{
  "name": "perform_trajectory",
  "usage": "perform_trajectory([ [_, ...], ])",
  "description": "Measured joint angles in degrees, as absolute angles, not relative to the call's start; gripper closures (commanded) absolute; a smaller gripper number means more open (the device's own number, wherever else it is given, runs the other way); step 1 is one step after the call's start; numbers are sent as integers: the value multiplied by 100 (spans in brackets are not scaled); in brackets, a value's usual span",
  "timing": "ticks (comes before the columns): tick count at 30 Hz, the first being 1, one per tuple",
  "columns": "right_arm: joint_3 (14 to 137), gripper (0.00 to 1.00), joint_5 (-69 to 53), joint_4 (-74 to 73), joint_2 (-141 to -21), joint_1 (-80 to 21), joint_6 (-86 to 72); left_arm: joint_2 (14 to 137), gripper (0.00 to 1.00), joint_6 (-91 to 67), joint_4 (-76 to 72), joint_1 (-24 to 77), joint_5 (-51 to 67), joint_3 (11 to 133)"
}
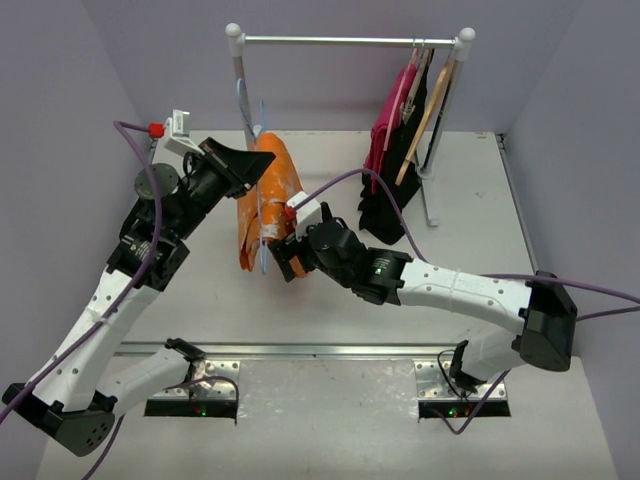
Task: Place the trousers on the hanger
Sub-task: Place the hanger at the clothesline.
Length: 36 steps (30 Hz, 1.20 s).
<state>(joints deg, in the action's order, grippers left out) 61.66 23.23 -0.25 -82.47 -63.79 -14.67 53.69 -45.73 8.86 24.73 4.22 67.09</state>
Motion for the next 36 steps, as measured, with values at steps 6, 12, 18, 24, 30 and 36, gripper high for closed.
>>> perform_trajectory([
  [6,5337,1,1629,494,-7813,-6266,-1492,5337,100,-4497,913,2473,529,6741],
  [12,5031,1,1328,14,-6655,-6283,-1697,5756,100,-4284,1308,2473,844,7342],
  [18,5282,1,1638,-827,-5999,-6285,-1900,6307,100,-4071,1391,2473,1190,7939],
  [24,5641,1,2299,-2060,-5728,-6272,-2192,7183,100,-3948,1415,2455,1397,8498],
  [30,6137,1,2685,-2913,-5375,-6270,-2449,7843,100,-3953,1454,2331,1550,8852],
  [36,6187,1,2970,-3315,-5133,-6270,-2517,8420,100,-3973,1564,2097,1691,9436],
])
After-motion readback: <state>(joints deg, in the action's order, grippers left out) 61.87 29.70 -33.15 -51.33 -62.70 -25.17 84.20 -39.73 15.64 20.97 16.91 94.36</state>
